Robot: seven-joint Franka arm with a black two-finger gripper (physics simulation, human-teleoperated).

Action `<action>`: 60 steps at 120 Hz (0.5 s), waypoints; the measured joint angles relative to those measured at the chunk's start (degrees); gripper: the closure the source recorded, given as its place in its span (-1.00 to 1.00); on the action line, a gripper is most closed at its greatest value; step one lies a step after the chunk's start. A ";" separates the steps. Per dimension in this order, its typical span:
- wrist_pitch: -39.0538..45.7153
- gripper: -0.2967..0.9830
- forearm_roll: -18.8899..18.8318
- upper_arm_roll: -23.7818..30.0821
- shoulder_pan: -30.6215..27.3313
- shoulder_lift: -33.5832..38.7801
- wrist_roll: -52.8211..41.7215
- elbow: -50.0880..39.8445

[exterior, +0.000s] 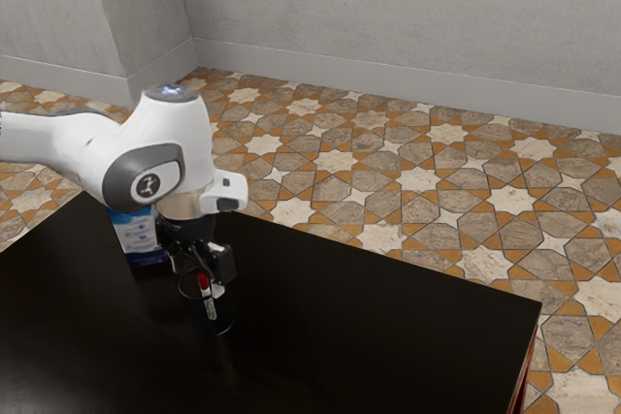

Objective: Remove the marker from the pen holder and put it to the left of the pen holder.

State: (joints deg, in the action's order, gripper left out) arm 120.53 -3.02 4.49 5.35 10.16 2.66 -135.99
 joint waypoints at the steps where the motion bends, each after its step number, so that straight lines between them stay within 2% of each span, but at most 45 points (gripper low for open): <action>1: 0.12 -0.54 -0.08 0.02 0.01 -0.02 -0.09 -0.16; 23: 1.88 -0.54 -2.10 0.20 -0.17 -1.82 -1.75 -1.03; 60: 2.83 -0.54 -2.72 -0.16 -0.25 -4.11 -3.38 0.72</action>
State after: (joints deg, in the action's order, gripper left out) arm 123.36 -5.74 4.33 5.10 6.05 -0.72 -135.27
